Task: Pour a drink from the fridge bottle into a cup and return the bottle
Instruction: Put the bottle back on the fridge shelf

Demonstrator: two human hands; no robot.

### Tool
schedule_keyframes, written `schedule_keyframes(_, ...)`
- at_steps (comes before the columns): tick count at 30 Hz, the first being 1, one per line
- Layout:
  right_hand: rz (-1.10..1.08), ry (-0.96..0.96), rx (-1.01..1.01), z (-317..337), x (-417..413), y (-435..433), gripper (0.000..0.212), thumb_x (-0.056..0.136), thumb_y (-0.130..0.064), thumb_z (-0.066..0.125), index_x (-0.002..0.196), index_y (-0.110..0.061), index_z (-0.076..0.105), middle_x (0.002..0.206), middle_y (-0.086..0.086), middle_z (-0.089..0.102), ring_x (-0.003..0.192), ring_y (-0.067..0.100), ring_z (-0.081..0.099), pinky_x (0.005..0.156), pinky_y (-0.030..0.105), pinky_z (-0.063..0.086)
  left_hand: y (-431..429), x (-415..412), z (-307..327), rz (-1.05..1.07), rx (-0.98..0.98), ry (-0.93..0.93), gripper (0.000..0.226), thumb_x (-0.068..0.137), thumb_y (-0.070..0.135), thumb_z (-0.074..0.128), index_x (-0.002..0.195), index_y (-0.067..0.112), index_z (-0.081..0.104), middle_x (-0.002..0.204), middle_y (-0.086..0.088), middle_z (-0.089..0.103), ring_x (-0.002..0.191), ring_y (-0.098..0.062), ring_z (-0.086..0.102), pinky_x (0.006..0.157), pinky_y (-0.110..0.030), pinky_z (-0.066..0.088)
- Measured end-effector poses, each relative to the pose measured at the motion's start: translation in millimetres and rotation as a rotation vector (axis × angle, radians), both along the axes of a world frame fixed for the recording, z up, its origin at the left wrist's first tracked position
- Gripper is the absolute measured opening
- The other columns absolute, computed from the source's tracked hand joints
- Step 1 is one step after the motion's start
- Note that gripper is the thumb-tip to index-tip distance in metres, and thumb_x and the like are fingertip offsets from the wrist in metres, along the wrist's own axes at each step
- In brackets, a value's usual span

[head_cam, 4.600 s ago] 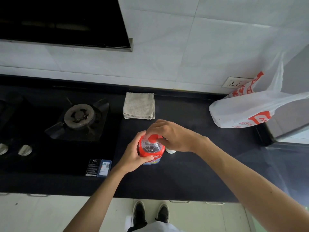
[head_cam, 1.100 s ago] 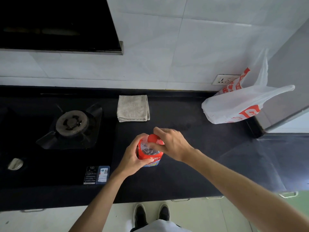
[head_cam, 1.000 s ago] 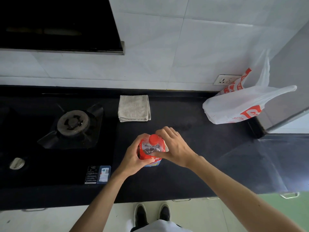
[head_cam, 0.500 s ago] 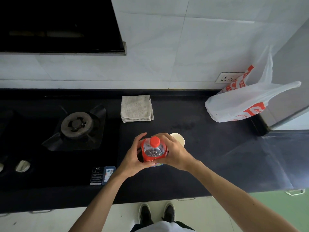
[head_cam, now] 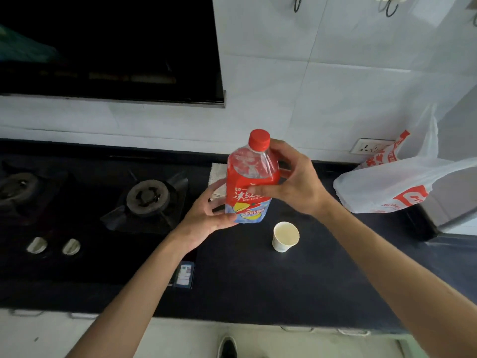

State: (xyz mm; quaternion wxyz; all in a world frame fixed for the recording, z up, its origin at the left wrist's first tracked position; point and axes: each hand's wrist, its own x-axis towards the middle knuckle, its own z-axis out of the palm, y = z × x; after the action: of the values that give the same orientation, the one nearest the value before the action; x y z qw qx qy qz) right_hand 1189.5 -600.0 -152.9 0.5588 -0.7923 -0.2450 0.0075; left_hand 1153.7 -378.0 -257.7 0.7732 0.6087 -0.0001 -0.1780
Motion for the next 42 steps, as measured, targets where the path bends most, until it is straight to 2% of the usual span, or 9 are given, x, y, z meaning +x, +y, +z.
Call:
schedule_keyframes(5,0.046,-0.108,0.044,51.2,13.5,-6.1,0.075,0.065,-0.024,0.088,0.131,-0.021,0.052,0.123,-0.006,0.063,0.115,0.010,0.061,0.088,0.024,0.056,-7.2,3.7,57.7,0.066,-0.063,-0.032,0.098,0.050,0.015,0.097,0.135,0.032,0.052,0.129,-0.021,0.063,0.118,-0.034,0.065,0.096,-0.058,0.052)
schedule_keyframes(9,0.086,-0.121,0.126,77.2,23.3,-12.8,0.077,0.064,-0.018,0.089,0.133,-0.015,0.055,0.123,0.001,0.065,0.115,0.018,0.062,0.087,0.034,0.059,-17.1,0.0,92.4,0.109,-0.078,-0.059,0.105,0.047,0.025,0.100,0.138,0.027,0.049,0.123,-0.023,0.067,0.116,-0.037,0.066,0.094,-0.057,0.054)
schedule_keyframes(13,0.151,-0.121,0.155,93.1,27.1,-21.5,0.077,0.068,-0.011,0.088,0.137,-0.015,0.053,0.124,0.006,0.065,0.116,0.021,0.062,0.086,0.036,0.059,-37.5,-10.6,118.9,0.189,-0.117,-0.046,0.073,0.071,0.017,0.084,0.136,0.025,0.053,0.122,-0.019,0.068,0.112,-0.039,0.067,0.087,-0.055,0.058)
schedule_keyframes(17,0.225,-0.126,0.153,106.5,22.7,-31.5,0.071,0.073,-0.013,0.085,0.137,-0.019,0.054,0.123,0.001,0.066,0.113,0.019,0.064,0.089,0.034,0.058,-53.5,-26.8,135.6,0.297,-0.247,0.004,0.072,0.064,0.034,0.089,0.130,0.024,0.063,0.130,-0.026,0.063,0.118,-0.047,0.062,0.101,-0.067,0.045)
schedule_keyframes(20,0.270,-0.128,0.168,118.9,15.8,-35.5,0.069,0.072,-0.015,0.085,0.134,-0.022,0.055,0.120,-0.003,0.066,0.109,0.015,0.066,0.086,0.028,0.057,-58.7,-45.0,146.2,0.348,-0.368,0.015,0.058,0.083,0.040,0.067,0.136,0.021,0.057,0.135,-0.032,0.056,0.119,-0.051,0.059,0.103,-0.069,0.041)
schedule_keyframes(24,0.334,-0.131,0.209,131.8,2.6,-32.1,0.069,0.067,-0.025,0.084,0.130,-0.027,0.057,0.116,-0.006,0.068,0.107,0.015,0.066,0.081,0.027,0.058,-58.1,-71.9,158.7,0.426,-0.435,0.018,0.063,0.083,0.049,0.059,0.138,0.019,0.056,0.136,-0.033,0.054,0.120,-0.052,0.058,0.099,-0.067,0.044)
schedule_keyframes(29,0.450,-0.100,0.240,142.0,-17.8,-9.7,0.066,0.073,-0.005,0.082,0.131,-0.019,0.057,0.114,-0.001,0.068,0.099,0.007,0.069,0.071,0.019,0.056,-42.5,-111.2,167.3,0.515,-0.481,0.044,0.075,0.081,0.054,0.057,0.138,0.005,0.051,0.133,-0.033,0.057,0.121,-0.053,0.056,0.106,-0.068,0.037)
schedule_keyframes(38,0.704,-0.134,0.218,170.0,-90.1,85.1,0.074,0.067,-0.022,0.084,0.135,-0.023,0.055,0.114,-0.002,0.070,0.106,0.015,0.068,0.083,0.034,0.060,26.6,-221.1,177.5,0.655,-0.564,-0.057,0.083,0.089,0.059,0.048,0.145,-0.002,0.039,0.140,-0.034,0.050,0.127,-0.055,0.050,0.107,-0.066,0.037)
schedule_keyframes(42,0.810,-0.136,0.208,181.6,-137.9,142.1,0.070,0.067,-0.024,0.084,0.130,-0.031,0.056,0.114,-0.001,0.070,0.106,0.015,0.069,0.085,0.036,0.060,63.2,-285.5,182.1,0.763,-0.574,-0.118,0.083,0.089,0.060,0.046,0.145,-0.003,0.039,0.137,-0.035,0.052,0.124,-0.055,0.053,0.098,-0.066,0.047)
